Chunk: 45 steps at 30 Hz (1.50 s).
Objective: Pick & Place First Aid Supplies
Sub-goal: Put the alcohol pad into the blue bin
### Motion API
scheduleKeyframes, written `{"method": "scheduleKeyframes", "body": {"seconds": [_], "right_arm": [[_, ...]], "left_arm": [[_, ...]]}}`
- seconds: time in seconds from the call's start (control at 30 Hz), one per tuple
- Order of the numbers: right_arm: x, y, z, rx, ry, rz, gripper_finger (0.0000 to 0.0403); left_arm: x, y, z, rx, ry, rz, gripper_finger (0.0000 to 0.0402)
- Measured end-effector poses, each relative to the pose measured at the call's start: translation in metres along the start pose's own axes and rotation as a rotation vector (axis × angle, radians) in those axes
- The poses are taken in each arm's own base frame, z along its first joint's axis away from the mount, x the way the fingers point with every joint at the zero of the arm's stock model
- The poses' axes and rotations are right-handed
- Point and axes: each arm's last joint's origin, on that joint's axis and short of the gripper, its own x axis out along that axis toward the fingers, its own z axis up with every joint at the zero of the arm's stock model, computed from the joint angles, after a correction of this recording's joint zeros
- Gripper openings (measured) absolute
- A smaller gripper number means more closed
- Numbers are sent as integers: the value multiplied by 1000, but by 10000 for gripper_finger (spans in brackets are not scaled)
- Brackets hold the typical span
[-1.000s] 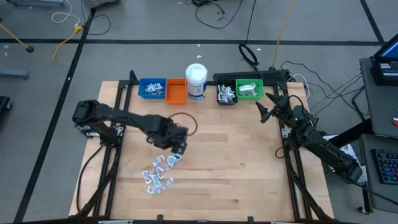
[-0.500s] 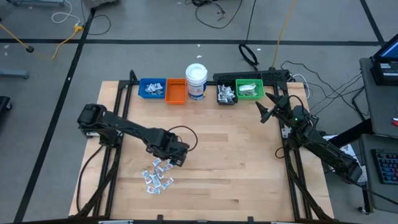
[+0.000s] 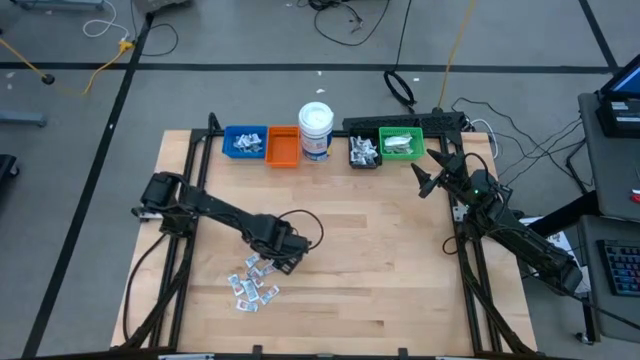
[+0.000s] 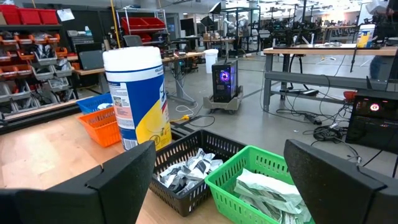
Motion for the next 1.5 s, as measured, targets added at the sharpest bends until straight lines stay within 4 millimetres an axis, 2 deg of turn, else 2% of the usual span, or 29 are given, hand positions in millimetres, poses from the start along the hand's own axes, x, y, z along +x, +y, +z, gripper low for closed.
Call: {"method": "scheduleKeyframes", "body": {"seconds": [0.13,0.23,0.43,0.6,0.87,1.0,1.17,1.3,1.5], "right_arm": [[0,0,0,0,0,0,352],[0,0,0,0,0,0,352],[0,0,0,0,0,0,352],[0,0,0,0,0,0,352],[0,0,0,0,0,0,352],[0,0,0,0,0,0,352],[0,0,0,0,0,0,352],[0,0,0,0,0,0,352],[0,0,0,0,0,0,352]], "left_arm": [[-1,1,2,15,0,-2,233],[-1,2,4,8,13,-9,208],[-2,3,6,0,31,-21,108],[-17,7,5,5,26,-74,16],[-60,25,3,-12,-30,-193,6],[-80,42,3,-15,-56,-222,7],[-93,66,7,-6,-52,-178,4],[-97,97,31,-51,-32,-110,3],[-102,155,75,-141,-40,-91,2]]}}
